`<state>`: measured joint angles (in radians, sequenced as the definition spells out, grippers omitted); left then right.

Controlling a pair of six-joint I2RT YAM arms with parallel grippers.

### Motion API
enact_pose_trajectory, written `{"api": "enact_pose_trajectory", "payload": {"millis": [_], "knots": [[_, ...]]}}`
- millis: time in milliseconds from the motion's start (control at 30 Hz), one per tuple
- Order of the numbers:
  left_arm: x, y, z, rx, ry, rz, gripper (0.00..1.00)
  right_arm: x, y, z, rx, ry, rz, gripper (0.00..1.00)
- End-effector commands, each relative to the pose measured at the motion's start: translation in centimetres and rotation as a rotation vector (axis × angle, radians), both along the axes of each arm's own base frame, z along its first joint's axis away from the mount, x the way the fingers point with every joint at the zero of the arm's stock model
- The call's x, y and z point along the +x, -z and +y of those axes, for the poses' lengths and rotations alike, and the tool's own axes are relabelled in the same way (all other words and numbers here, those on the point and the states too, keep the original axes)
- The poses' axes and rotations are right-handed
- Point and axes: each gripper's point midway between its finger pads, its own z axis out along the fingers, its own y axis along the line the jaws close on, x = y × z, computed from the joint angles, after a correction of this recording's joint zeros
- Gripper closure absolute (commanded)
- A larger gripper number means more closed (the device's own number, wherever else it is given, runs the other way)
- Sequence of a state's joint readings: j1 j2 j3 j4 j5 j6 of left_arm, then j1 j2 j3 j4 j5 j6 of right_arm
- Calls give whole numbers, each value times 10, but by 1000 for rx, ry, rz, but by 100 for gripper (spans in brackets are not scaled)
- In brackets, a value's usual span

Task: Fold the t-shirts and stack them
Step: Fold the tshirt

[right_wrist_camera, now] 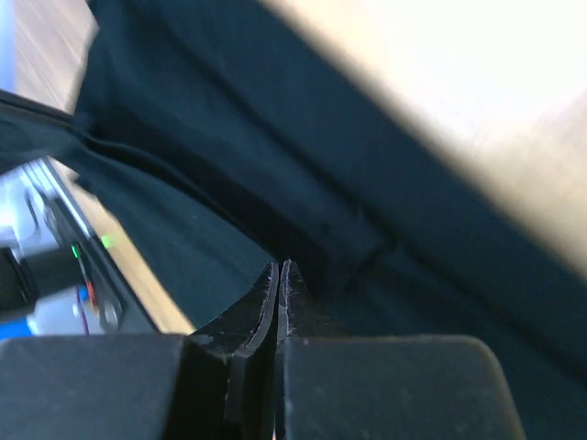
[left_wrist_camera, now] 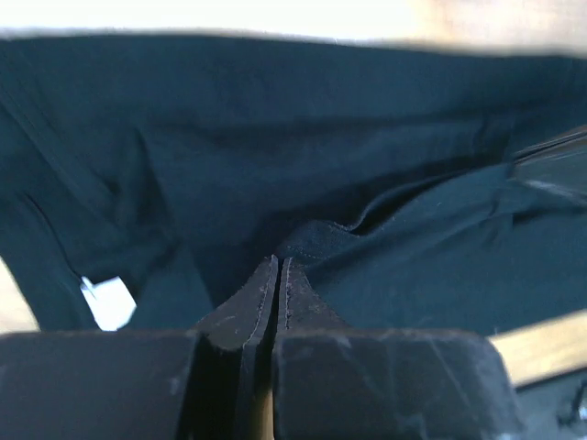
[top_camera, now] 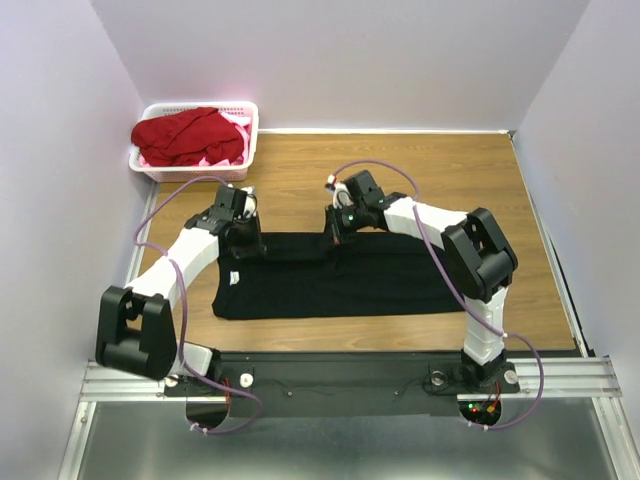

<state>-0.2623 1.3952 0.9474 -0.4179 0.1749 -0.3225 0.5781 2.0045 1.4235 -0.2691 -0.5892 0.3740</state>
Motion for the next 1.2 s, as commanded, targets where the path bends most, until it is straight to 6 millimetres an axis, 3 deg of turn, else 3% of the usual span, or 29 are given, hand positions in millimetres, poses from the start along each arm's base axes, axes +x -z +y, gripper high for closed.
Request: {"api": "enact_pose_trajectory", "payload": {"millis": [0,167,333,733,867,967,1033,1067,1133,1167], "knots": [[-35,-9,-6,-64,25,34,100,-32,-16,-1,15,-46,5,99],[-75,12,-17,-142,56,140,100,-66,-4,-7,-22,-79,50,99],[-103,25,-22,-166,75,197,100,-85,1,-9,-41,-96,80,99],[-120,29,-18,-150,78,237,100,-100,-3,-19,-79,-112,88,99],[-129,41,-17,-144,82,269,96,-108,10,-25,-110,-120,115,99],[-130,45,-19,-141,88,276,82,-113,22,-28,-135,-127,133,87],[-130,45,-20,-141,94,279,67,-116,23,-28,-136,-134,141,81],[-130,45,-20,-141,98,278,54,-116,23,-28,-137,-138,140,73],[-130,43,-21,-144,101,279,43,-118,20,-28,-135,-141,139,68],[-129,40,-22,-150,104,271,38,-117,19,-29,-142,-138,131,61]]}}
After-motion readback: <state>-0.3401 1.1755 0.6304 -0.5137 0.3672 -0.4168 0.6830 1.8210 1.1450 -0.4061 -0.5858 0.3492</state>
